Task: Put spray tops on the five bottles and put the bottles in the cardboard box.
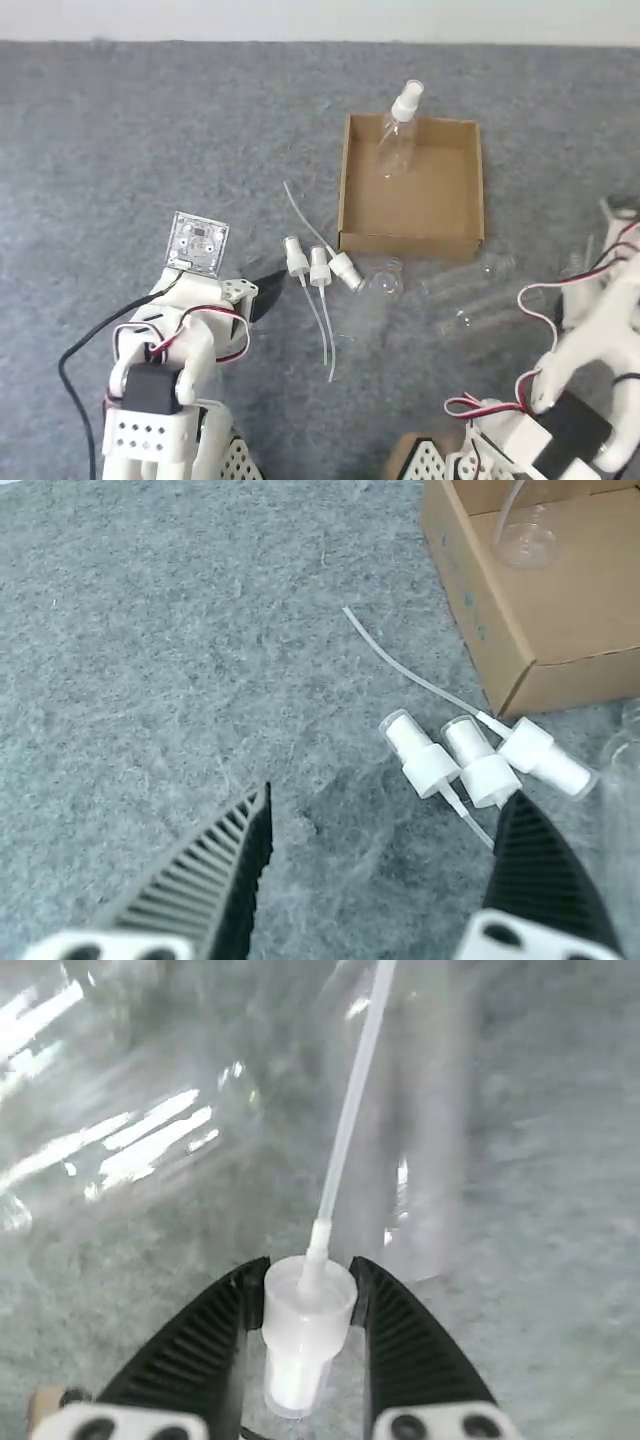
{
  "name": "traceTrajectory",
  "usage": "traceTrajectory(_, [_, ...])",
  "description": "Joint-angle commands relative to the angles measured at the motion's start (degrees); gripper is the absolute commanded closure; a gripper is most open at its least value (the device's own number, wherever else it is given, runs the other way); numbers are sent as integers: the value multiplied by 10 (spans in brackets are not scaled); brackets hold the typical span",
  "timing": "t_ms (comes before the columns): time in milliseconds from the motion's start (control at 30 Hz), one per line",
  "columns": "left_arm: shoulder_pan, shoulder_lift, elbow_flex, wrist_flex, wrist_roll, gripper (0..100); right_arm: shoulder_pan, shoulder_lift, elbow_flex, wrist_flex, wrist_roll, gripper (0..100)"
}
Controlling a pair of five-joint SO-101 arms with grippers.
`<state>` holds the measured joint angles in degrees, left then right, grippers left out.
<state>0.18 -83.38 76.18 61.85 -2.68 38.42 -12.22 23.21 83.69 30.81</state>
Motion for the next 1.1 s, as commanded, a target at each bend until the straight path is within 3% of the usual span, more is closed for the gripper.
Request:
traceTrajectory(0, [0, -8, -5, -15, 5, 667, -21, -2, -105, 48, -39, 960])
traceTrajectory(200, [-29, -5, -9, -15, 5, 667, -186, -2, -200, 131, -82, 960])
traceTrajectory(300, [-99, -4, -27, -15, 0, 698, -317, -2, -223, 133, -132, 961])
traceTrajectory(433, [-175, -3, -43, -4, -70, 724, -521, 5, -236, 111, -192, 961])
traceTrajectory(600, [-230, -3, -43, 20, -139, 724, -724, 36, -236, 36, -211, 961])
traceTrajectory(800, [-277, -4, -49, 20, -189, 724, -822, 178, -235, -64, -228, 960])
traceTrajectory(967, [-278, -4, -46, 20, -196, 724, -878, 280, -238, -124, -227, 959])
traceTrajectory(1067, [-277, -7, -46, 20, -196, 724, -906, 307, -238, -128, -224, 909])
